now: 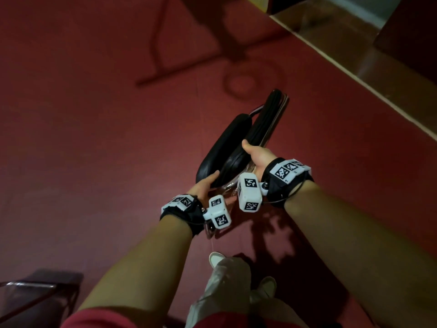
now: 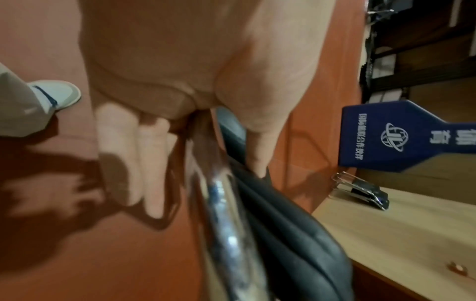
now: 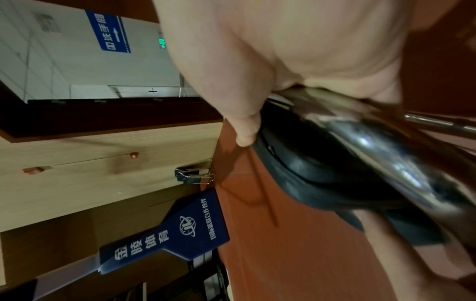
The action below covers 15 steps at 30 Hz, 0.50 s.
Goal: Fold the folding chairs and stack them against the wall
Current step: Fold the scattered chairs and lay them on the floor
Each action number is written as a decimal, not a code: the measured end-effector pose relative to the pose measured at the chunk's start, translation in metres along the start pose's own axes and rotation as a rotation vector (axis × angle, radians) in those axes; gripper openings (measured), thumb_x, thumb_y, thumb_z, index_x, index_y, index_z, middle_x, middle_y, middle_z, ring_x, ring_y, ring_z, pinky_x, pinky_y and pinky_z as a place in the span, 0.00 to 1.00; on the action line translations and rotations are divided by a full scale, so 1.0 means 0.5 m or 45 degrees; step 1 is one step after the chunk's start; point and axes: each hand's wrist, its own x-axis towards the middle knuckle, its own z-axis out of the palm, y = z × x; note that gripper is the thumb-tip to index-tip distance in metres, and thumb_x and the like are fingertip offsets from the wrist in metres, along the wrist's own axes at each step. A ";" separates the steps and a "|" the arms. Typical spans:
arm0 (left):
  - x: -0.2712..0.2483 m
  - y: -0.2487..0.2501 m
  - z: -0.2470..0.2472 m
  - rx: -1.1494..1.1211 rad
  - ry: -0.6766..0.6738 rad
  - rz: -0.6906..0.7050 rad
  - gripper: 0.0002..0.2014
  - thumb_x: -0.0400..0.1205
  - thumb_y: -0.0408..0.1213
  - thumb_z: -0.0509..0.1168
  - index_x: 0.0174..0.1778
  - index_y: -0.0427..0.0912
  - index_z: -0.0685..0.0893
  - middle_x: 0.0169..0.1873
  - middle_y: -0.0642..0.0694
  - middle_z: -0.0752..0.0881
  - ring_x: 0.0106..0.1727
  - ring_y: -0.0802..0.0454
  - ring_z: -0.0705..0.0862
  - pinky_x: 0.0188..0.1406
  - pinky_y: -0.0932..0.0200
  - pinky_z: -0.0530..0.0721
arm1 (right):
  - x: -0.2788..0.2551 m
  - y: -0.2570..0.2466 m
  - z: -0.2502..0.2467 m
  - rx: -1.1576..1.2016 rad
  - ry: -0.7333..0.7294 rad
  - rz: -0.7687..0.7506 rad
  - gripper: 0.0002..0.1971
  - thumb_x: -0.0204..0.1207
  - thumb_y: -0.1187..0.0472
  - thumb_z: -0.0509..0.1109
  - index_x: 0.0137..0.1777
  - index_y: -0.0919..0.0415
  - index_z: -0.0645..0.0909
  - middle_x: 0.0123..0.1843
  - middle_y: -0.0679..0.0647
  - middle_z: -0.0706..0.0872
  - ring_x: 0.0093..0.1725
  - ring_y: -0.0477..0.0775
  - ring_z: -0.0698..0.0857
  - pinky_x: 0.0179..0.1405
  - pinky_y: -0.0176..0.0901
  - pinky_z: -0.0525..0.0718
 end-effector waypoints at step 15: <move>0.005 0.177 -0.054 -0.049 0.190 0.047 0.21 0.88 0.51 0.62 0.50 0.33 0.82 0.19 0.39 0.83 0.16 0.47 0.83 0.17 0.61 0.82 | 0.066 -0.099 0.108 -0.303 -0.203 0.163 0.44 0.68 0.42 0.81 0.79 0.62 0.70 0.76 0.65 0.77 0.57 0.73 0.88 0.39 0.71 0.88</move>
